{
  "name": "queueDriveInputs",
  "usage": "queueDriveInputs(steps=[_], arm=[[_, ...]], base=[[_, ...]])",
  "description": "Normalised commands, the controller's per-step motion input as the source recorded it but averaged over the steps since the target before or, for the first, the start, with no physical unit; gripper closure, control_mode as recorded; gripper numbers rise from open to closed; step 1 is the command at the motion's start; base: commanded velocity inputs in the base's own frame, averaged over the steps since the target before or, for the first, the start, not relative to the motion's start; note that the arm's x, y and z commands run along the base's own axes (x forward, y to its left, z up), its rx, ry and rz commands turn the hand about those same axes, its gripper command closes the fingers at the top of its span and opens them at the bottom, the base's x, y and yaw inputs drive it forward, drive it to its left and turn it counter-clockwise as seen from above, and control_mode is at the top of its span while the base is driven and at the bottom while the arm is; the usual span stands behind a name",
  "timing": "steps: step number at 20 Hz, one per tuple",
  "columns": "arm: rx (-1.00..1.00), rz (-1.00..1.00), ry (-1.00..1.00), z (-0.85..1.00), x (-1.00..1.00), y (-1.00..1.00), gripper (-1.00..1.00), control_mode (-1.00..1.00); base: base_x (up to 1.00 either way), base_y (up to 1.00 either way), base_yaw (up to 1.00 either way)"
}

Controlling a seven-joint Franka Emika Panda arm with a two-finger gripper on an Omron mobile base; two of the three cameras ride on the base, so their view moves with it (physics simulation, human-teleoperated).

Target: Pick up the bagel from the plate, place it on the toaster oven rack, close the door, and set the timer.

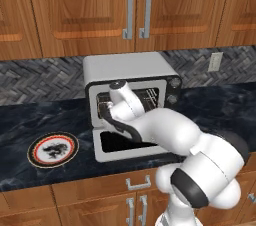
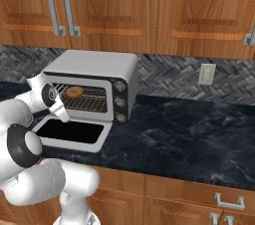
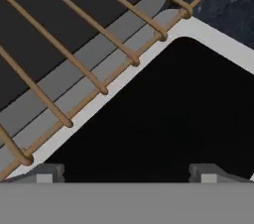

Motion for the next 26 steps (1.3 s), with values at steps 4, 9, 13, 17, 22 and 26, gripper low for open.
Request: queueDriveInputs(steps=[4, 9, 13, 17, 22, 26], arm=[[0.06, -0.29, 0.0, -0.01, 0.42, 0.0, -1.0, -1.0], [0.05, -0.27, 0.0, 0.0, 0.43, 0.0, -1.0, -1.0], [0.01, -0.2, -0.04, 0.0, 0.23, 0.0, -1.0, -1.0], [0.0, -0.13, -0.07, 0.0, 0.09, 0.01, -1.0, -1.0], [0.0, 0.06, -0.05, 0.05, -0.88, -0.01, -1.0, -1.0], [0.0, 0.19, 0.0, 0.39, -1.0, 0.0, -1.0, -1.0]], base=[[0.0, 0.0, 0.0], [0.0, 0.0, 0.0], [0.0, 0.0, 0.0], [0.0, 0.0, 0.0], [0.0, 0.0, 0.0], [0.0, 0.0, 0.0]])
